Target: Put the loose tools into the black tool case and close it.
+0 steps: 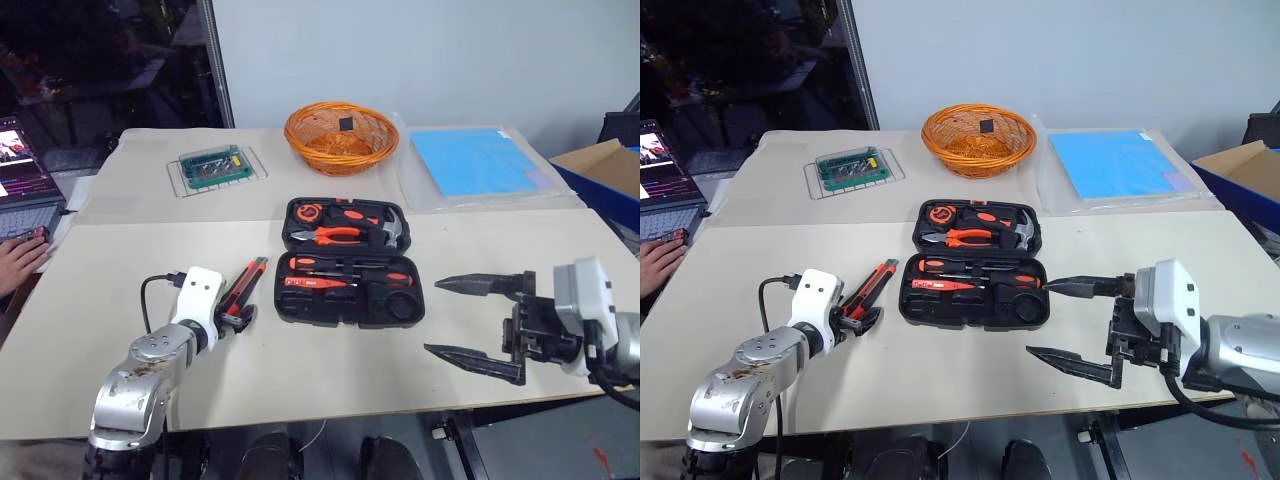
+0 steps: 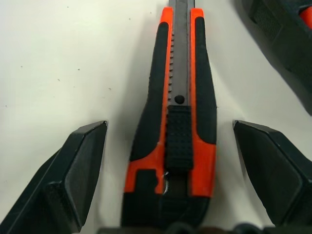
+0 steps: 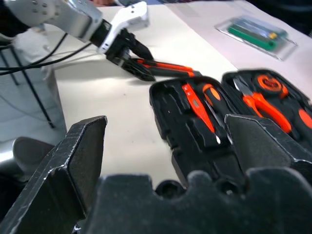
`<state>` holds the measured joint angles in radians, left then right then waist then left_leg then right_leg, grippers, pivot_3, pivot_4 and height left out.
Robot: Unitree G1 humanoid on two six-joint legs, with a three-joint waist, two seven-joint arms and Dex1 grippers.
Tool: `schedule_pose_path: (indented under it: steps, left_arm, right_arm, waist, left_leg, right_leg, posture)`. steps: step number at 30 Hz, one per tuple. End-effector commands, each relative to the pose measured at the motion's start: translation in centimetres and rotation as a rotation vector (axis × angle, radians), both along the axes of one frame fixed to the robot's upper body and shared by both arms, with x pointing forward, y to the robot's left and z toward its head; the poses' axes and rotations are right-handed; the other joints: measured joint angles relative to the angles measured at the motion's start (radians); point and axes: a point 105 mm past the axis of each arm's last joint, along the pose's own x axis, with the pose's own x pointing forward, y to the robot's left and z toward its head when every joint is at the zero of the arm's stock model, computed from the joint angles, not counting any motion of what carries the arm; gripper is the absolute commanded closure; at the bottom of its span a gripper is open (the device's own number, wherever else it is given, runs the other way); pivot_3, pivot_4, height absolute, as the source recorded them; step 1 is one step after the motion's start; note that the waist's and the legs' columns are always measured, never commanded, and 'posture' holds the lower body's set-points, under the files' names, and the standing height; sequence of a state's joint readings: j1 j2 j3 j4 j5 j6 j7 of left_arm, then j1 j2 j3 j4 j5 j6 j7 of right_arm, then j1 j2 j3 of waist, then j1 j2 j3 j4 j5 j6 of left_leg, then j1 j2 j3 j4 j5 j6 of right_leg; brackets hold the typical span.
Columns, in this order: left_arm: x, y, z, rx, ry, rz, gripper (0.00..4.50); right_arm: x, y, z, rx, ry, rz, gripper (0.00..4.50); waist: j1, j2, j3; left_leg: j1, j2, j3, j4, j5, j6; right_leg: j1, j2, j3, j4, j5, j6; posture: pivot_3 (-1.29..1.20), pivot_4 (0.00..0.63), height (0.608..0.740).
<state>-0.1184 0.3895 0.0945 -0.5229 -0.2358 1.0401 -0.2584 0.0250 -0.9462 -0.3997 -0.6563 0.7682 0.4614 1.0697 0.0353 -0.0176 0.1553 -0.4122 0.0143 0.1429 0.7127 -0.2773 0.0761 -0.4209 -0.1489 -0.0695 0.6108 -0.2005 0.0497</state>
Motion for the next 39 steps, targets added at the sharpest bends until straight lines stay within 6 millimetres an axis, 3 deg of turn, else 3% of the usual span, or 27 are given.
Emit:
schedule_pose_path:
  steps: [1, 4, 7, 10, 15, 18, 21, 26, 31, 37, 38, 39]
  left_arm:
    - [0.1, -0.3, -0.4, -0.024, 0.006, -0.016, 1.82]
    - [0.4, -0.7, 0.5, -0.045, -0.048, -0.054, 2.69]
    - [1.0, -0.8, 3.4, -0.105, -0.179, -0.139, 2.7]
    - [1.2, -2.6, 6.8, -0.16, -0.244, -0.415, 2.7]
    - [0.6, -6.6, 9.6, -0.067, -0.178, -0.96, 2.7]
    - [0.2, -8.3, 8.5, 0.064, -0.078, -1.194, 2.7]
    - [1.0, -9.3, 6.6, 0.164, -0.01, -1.272, 2.7]
    - [2.4, -10.0, 3.8, 0.296, 0.033, -1.299, 2.7]
    - [3.3, -9.7, 2.8, 0.378, 0.045, -1.315, 2.7]
    - [2.8, -10.6, 2.6, 0.342, 0.056, -1.378, 2.7]
    - [2.7, -10.8, 2.8, 0.32, 0.053, -1.382, 1.88]
    - [2.6, -10.9, 3.0, 0.298, 0.05, -1.387, 1.88]
  right_arm:
    - [0.1, 0.0, 0.4, -0.016, -0.032, 0.018, 0.0]
    - [0.3, -0.2, 0.5, -0.008, -0.043, -0.002, 0.0]
    - [0.4, -0.2, 0.6, 0.018, -0.055, -0.04, 0.0]
    - [0.0, -0.5, 0.5, 0.041, -0.056, -0.088, 0.0]
    - [-1.3, -1.4, -0.1, 0.048, -0.045, -0.192, 0.0]
    - [-2.4, -2.4, -0.7, 0.023, -0.013, -0.276, 0.0]
    - [-3.7, -3.3, -1.6, -0.023, 0.033, -0.341, 0.0]
    - [-5.3, -4.1, -1.8, -0.052, 0.06, -0.414, 0.0]
    - [-5.8, -3.9, -1.8, -0.051, 0.061, -0.434, 0.0]
    - [-6.0, -3.6, -1.8, -0.047, 0.067, -0.439, 0.0]
    - [-6.0, -3.5, -1.8, -0.047, 0.069, -0.438, 0.0]
    - [-6.0, -3.5, -1.8, -0.047, 0.07, -0.437, 0.0]
  waist:
    - [0.004, 0.0, 0.0]
    - [0.005, 0.0, 0.0]
    - [0.006, 0.0, 0.0]
    - [0.008, -0.001, 0.001]
    - [0.011, -0.001, 0.001]
    - [0.012, 0.0, 0.001]
    - [0.001, 0.0, 0.0]
    - [-0.002, -0.001, 0.001]
    - [0.0, -0.001, 0.001]
    - [0.003, -0.001, 0.001]
    - [0.004, -0.001, 0.001]
    - [0.004, -0.001, 0.001]
  left_leg:
    - [0.0, 0.0, 0.0, 0.0, 0.0, 0.0]
    - [0.0, 0.0, 0.0, 0.0, 0.0, -0.001]
    - [-0.002, 0.0, 0.0, 0.0, 0.0, 0.0]
    - [-0.003, 0.0, 0.0, 0.0, 0.0, -0.001]
    - [-0.004, 0.0, 0.001, 0.0, 0.001, -0.002]
    - [-0.005, -0.002, 0.003, 0.0, 0.001, 0.0]
    - [-0.005, -0.002, 0.004, 0.0, 0.005, 0.007]
    - [-0.005, 0.0, 0.004, -0.001, 0.004, 0.007]
    - [-0.006, 0.0, 0.003, 0.001, -0.003, 0.019]
    - [-0.006, 0.0, 0.002, 0.002, -0.003, 0.019]
    - [-0.006, 0.0, 0.002, 0.002, -0.003, 0.019]
    - [-0.006, 0.0, 0.002, 0.002, -0.003, 0.019]
  right_leg:
    - [0.0, 0.0, 0.0, 0.0, 0.0, 0.0]
    - [0.0, -0.001, 0.0, 0.0, 0.0, 0.0]
    - [-0.001, -0.002, 0.0, 0.0, 0.0, 0.0]
    - [-0.002, -0.002, -0.001, 0.0, 0.0, 0.0]
    - [-0.001, -0.001, -0.003, -0.001, 0.001, 0.0]
    - [0.001, 0.0, -0.003, -0.001, 0.001, 0.002]
    - [0.001, 0.001, -0.002, -0.001, 0.001, 0.003]
    - [-0.001, 0.003, -0.001, 0.0, 0.0, 0.002]
    - [-0.001, 0.001, 0.0, -0.002, 0.0, 0.002]
    - [-0.001, 0.001, 0.0, -0.001, 0.0, 0.002]
    - [-0.001, 0.001, 0.0, -0.001, 0.0, 0.002]
    - [-0.001, 0.001, 0.0, -0.001, 0.0, 0.002]
  posture:
    - [0.0, 0.15, 0.74]
    - [0.0, 0.15, 0.74]
    - [0.0, 0.15, 0.74]
    - [0.0, 0.15, 0.74]
    - [0.0, 0.15, 0.74]
    - [0.0, 0.15, 0.74]
    - [0.0, 0.15, 0.74]
    - [0.0, 0.15, 0.74]
    - [0.0, 0.15, 0.74]
    - [0.0, 0.15, 0.74]
    - [0.0, 0.15, 0.74]
    - [0.0, 0.15, 0.74]
